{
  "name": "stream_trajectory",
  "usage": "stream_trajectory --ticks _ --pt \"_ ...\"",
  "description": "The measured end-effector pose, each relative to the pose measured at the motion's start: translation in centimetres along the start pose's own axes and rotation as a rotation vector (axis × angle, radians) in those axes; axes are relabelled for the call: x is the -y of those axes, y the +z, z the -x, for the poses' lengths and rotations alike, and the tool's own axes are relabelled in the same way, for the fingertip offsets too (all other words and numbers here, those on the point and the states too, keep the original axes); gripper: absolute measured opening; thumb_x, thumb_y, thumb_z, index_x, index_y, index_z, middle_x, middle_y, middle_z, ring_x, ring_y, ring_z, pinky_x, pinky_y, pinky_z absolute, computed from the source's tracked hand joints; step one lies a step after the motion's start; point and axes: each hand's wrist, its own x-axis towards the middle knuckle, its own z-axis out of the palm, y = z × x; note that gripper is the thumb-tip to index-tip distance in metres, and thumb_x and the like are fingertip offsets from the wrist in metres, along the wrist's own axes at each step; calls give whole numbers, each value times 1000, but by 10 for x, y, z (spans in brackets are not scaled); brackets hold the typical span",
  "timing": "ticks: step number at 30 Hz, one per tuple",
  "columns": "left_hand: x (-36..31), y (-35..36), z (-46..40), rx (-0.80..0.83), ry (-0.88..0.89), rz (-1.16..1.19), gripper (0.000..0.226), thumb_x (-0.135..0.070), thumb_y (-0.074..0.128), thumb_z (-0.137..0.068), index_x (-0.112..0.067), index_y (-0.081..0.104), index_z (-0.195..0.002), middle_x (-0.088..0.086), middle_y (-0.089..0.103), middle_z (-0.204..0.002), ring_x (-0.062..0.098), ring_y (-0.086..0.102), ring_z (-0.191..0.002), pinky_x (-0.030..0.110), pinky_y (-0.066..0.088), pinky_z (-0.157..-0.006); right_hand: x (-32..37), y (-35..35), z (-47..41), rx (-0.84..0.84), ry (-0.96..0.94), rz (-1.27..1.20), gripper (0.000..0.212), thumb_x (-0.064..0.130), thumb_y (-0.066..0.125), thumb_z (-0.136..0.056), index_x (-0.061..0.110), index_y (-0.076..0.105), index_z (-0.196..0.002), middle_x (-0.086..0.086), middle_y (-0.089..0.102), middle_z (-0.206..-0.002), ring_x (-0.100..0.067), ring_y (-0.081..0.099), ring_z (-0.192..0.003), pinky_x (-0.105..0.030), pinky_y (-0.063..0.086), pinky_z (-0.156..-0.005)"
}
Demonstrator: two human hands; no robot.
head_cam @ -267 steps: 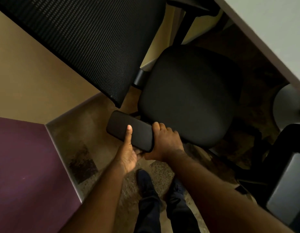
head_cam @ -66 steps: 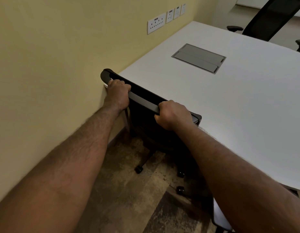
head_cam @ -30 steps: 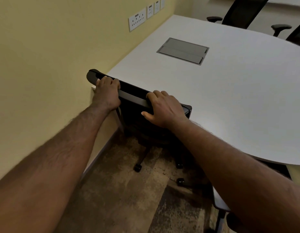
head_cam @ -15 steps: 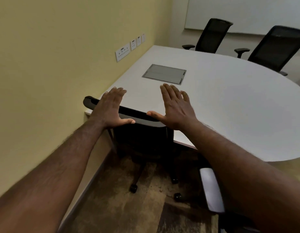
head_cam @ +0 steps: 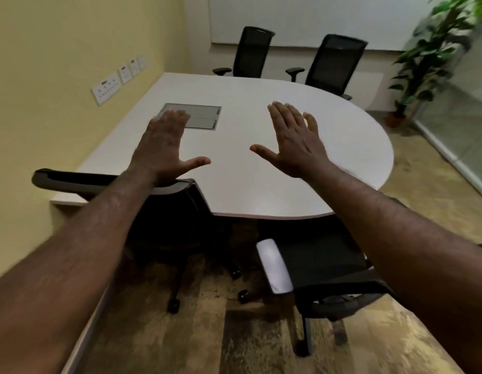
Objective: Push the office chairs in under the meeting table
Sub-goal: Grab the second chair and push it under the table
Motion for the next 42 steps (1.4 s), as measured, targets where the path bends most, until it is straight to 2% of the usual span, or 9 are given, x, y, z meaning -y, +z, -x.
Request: stream_trajectory --ticks 9,20,25,31,36,42 --pt "-149 19 -59 -15 169 73 109 -84 38 -74 -10 22 -153 10 25 -160 27 14 -150 48 12 -121 -142 -45 70 -47 182 82 89 73 28 -91 14 10 -155 -6 12 -163 -25 9 -149 -54 9 -116" --pt "-355 59 -123 -4 288 155 107 -83 39 -74 -13 22 -154 6 24 -161 24 12 -151 46 8 -122 -330 -85 176 -41 339 217 87 70 30 -91 13 13 -154 -9 17 -161 -28 14 -147 -56 14 -114" --pt "-430 85 -155 44 371 156 108 -85 36 -73 -15 20 -154 5 23 -162 22 11 -151 46 10 -122 -401 -91 224 -7 432 242 86 69 30 -90 13 12 -154 -7 14 -162 -27 12 -148 -57 14 -114" --pt "-494 138 -196 85 434 197 108 -85 38 -74 -15 20 -154 5 24 -161 22 12 -151 46 11 -122 -466 -69 250 81 523 263 87 68 30 -91 13 8 -154 -8 10 -163 -27 10 -148 -56 13 -115" --pt "-522 192 -225 147 410 255 107 -84 40 -74 -16 20 -154 4 23 -162 21 12 -151 45 10 -122 -519 -31 247 156 515 247 86 68 31 -92 14 8 -155 -7 10 -163 -26 11 -148 -55 13 -115" --pt "-545 234 -253 244 333 311 106 -82 43 -74 -14 24 -152 7 30 -158 27 17 -149 48 16 -120 -563 13 221 219 476 194 87 68 33 -91 12 11 -153 -10 16 -161 -28 17 -146 -56 17 -113"
